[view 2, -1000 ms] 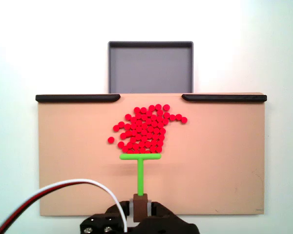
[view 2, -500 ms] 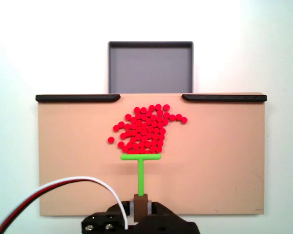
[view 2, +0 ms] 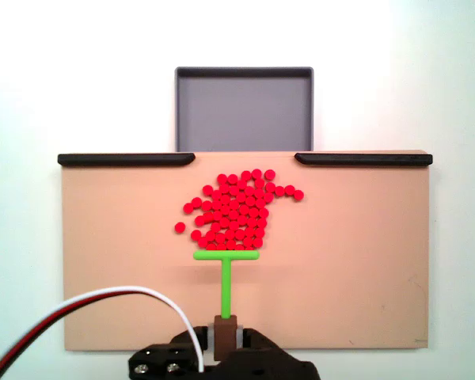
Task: Gather the bottom side granules
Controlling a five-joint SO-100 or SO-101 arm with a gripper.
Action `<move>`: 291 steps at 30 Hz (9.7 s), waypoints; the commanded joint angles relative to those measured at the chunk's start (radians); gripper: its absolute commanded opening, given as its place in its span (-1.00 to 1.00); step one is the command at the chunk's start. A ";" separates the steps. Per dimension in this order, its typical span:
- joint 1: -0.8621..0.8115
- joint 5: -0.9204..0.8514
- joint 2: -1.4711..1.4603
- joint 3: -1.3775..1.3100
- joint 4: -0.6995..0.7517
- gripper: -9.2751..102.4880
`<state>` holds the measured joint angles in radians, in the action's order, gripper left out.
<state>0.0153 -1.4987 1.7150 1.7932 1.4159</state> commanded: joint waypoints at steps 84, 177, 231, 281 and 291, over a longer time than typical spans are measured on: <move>-0.021 -0.025 0.051 0.245 -0.190 -0.84; -0.032 -0.032 -0.049 0.256 -0.236 -0.84; -0.040 -0.017 -0.216 0.092 -0.250 -0.84; -0.066 -0.046 0.164 0.094 0.037 -0.84; -0.071 -0.055 0.167 0.097 0.038 -0.84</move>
<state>-0.0491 -1.5539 1.8454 1.9052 1.4496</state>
